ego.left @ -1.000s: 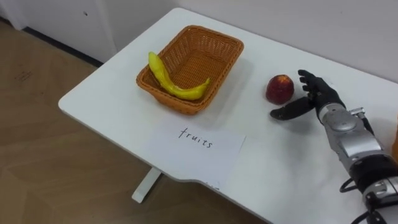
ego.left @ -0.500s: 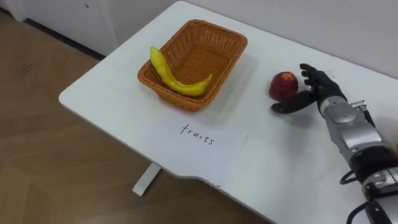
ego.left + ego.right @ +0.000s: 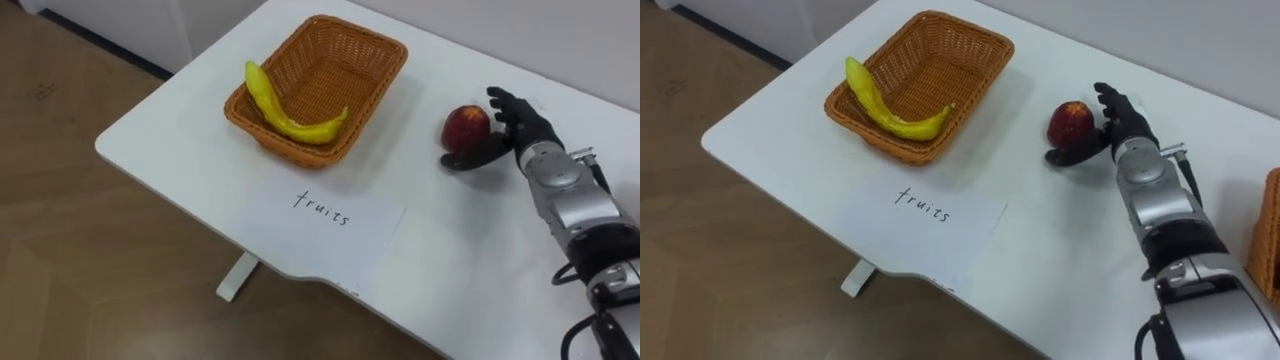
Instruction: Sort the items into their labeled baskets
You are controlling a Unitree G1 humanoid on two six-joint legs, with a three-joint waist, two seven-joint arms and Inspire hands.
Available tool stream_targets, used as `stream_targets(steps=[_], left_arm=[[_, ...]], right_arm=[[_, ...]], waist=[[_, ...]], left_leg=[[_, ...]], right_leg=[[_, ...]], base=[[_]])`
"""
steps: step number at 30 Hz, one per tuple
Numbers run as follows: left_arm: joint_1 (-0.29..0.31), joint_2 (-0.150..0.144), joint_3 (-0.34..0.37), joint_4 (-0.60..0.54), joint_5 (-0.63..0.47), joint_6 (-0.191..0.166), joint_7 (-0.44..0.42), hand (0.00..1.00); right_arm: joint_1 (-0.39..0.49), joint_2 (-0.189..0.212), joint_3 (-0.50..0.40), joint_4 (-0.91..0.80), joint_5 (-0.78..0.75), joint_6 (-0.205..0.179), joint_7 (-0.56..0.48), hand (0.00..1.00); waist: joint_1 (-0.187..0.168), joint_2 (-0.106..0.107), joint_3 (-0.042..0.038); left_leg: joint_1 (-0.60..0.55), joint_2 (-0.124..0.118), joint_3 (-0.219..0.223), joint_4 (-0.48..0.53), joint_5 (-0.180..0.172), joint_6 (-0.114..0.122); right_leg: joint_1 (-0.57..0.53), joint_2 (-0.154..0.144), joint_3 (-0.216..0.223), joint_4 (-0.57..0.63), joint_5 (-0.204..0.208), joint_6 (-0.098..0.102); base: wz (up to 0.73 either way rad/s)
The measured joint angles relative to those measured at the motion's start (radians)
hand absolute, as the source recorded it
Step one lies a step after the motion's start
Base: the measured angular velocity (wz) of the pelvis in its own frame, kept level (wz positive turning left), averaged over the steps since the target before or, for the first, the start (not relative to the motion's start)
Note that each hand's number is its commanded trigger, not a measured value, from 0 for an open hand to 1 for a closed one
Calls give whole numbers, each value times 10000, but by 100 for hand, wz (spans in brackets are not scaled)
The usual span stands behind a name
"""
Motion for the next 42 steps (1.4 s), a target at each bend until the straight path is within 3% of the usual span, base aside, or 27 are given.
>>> stream_targets(steps=[7,17,18,20,21,30,42], left_arm=[[-15,4,-29,-18,-364,130,2,0],[-163,44,-28,-13,-634,126,-48,0],[-281,65,-27,21,-634,118,-111,0],[-492,81,-27,179,-640,91,-145,0],[-610,81,-29,249,-646,93,-145,0],[-781,132,-30,337,-656,176,-160,0],[-875,212,-30,446,-753,58,-174,0]], right_arm=[[-239,-8,88,252,31,-1,17,0],[-304,-160,286,363,-382,32,107,0],[-305,-208,363,363,-438,26,155,16],[-345,-301,630,361,-711,18,278,85],[-405,-380,824,362,-761,37,386,100],[-654,-745,1473,365,-2362,312,245,100],[-777,-803,1667,678,-2689,312,90,100]], waist=[[1,-55,-18],[219,-154,52],[238,-189,72],[263,-245,86],[274,-273,97],[542,-346,81],[742,-514,112]], left_leg=[[-91,25,-29,-8,6,-9],[-142,106,-26,-39,31,-55],[-157,124,-22,-38,38,-68],[-191,167,-16,-46,49,-94],[-209,181,-16,-46,52,-110],[-274,207,-91,-54,54,-149],[-293,206,-129,-76,47,-157]], right_leg=[[-32,142,0,-154,42,-23],[-9,218,5,-406,204,-88],[-13,253,15,-455,231,-104],[-13,330,45,-570,296,-134],[-32,343,48,-586,309,-154],[-10,488,6,-735,362,-179],[-19,502,5,-741,372,-170]], base=[[0],[0],[0],[-4],[-5],[2],[0]])
